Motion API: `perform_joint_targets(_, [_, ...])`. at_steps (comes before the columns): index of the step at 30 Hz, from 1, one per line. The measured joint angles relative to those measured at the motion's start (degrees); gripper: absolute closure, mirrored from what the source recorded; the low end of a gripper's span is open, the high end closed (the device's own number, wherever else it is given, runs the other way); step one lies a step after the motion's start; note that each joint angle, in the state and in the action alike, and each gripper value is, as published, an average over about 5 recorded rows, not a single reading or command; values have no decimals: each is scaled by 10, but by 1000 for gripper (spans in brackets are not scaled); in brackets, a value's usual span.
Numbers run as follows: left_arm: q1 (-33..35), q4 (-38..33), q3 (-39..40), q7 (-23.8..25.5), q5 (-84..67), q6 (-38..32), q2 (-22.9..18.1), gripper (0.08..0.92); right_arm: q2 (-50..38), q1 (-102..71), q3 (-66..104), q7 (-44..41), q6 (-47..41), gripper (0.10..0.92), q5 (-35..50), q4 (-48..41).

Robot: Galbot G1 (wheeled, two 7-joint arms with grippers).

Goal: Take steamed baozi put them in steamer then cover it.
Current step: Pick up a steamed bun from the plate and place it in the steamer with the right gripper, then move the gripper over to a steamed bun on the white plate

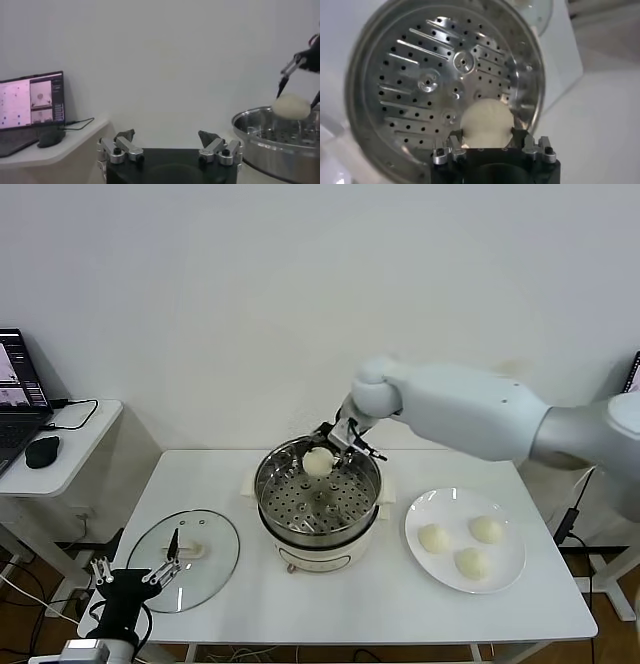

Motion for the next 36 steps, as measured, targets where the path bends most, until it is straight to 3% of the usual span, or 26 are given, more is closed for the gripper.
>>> perform_joint_targets(11, [-2, 1, 2, 0, -1, 0, -2, 177, 20, -28, 9, 15, 49, 390, -58, -54])
perform_joint_targets(19, [-4, -1, 8, 0, 1, 0, -4, 177, 22, -31, 17, 26, 63, 226, -66, -65])
perform_joint_targets(23, [-3, -4, 9, 0, 1, 1, -5, 177, 13, -17, 14, 20, 53, 205, -42, -52])
perform_joint_targets(28, [-4, -10, 6, 1, -1, 6, -1, 177, -18, 21, 5, -12, -8, 202, 21, -7])
perform_joint_targets(36, [-9, -14, -2, 2, -11, 17, 10, 177, -117, 101, -20, -64, -177, 203, 130, 104])
